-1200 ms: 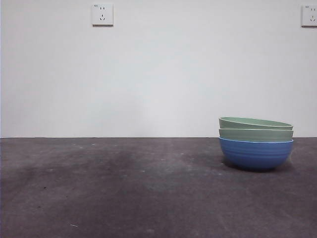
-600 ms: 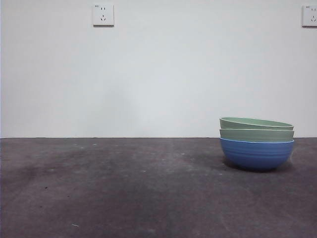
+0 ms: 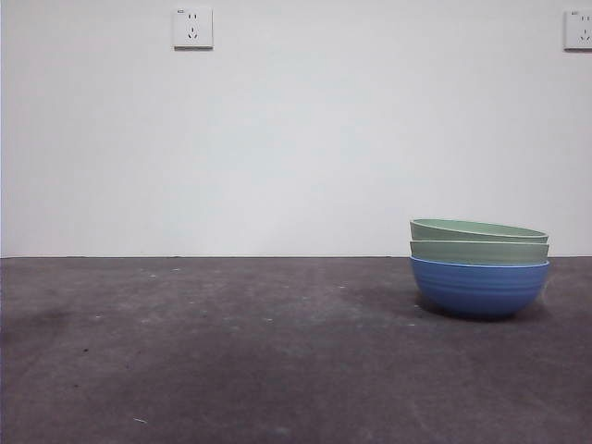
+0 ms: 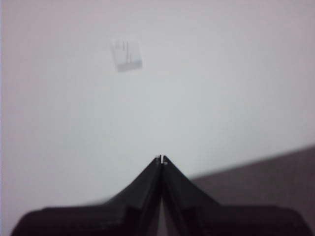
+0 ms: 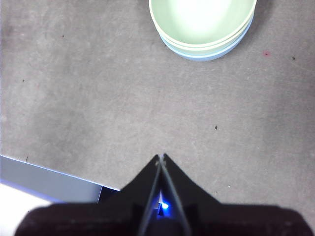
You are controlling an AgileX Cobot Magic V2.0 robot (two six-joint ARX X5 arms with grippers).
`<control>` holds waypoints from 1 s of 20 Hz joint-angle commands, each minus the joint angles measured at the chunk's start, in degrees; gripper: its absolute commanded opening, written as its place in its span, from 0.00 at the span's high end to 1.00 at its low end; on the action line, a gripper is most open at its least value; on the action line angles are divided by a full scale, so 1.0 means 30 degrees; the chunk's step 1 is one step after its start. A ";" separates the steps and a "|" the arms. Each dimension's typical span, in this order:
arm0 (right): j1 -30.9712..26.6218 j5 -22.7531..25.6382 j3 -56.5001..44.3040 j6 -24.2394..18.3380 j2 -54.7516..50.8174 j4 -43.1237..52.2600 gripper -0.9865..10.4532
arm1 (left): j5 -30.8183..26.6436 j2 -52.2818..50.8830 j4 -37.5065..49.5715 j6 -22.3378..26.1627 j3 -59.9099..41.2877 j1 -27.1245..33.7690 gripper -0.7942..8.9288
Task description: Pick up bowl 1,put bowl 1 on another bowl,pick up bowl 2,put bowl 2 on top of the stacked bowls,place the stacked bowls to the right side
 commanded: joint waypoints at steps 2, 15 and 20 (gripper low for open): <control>0.0015 0.0051 0.0022 -0.0109 0.0015 0.0051 0.91 | 0.0022 -0.2200 0.0313 -0.0015 -0.3891 0.0590 0.92; 0.0015 0.0058 0.0022 -0.0109 0.0015 0.0051 0.91 | 0.0022 -0.6513 -0.0532 -0.1042 -0.9726 0.1013 0.92; 0.0015 0.0051 0.0022 -0.0109 0.0015 0.0051 0.91 | 0.0073 -0.6513 -0.3286 -0.1333 -0.9734 0.1013 0.92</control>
